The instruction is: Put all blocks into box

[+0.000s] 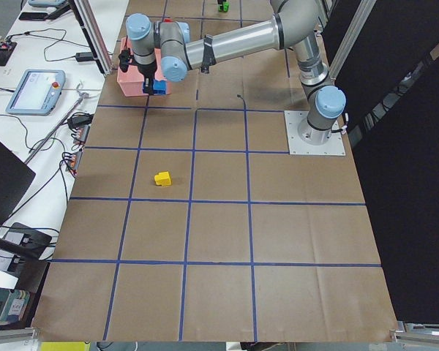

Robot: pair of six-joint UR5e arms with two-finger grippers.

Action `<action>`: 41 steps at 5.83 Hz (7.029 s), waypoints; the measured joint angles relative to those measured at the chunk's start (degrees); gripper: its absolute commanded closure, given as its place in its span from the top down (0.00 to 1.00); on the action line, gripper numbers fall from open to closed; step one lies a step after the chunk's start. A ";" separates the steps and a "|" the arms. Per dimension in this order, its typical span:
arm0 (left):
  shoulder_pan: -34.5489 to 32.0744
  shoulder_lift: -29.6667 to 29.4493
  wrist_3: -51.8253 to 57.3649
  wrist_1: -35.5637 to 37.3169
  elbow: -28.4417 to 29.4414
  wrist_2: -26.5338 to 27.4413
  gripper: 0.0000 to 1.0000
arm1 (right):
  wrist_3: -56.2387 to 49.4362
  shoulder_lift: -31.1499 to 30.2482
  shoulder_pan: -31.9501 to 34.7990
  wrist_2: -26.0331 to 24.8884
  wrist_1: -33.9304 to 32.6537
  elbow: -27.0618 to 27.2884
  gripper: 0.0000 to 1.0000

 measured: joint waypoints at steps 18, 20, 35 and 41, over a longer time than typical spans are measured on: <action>29.81 -6.57 26.50 8.26 -10.08 11.47 0.00 | 32.31 25.46 53.81 4.01 25.29 -63.03 0.25; 29.81 -6.76 26.41 8.14 -9.62 11.86 0.00 | 32.36 31.94 54.32 6.26 17.16 -64.20 0.99; -7.23 3.37 -25.71 6.49 -4.00 0.44 0.99 | 28.06 28.32 29.17 5.35 23.80 -49.99 0.72; -4.01 20.77 -7.40 -17.03 -8.81 9.41 1.00 | 29.39 29.00 29.00 4.45 17.95 -49.90 0.14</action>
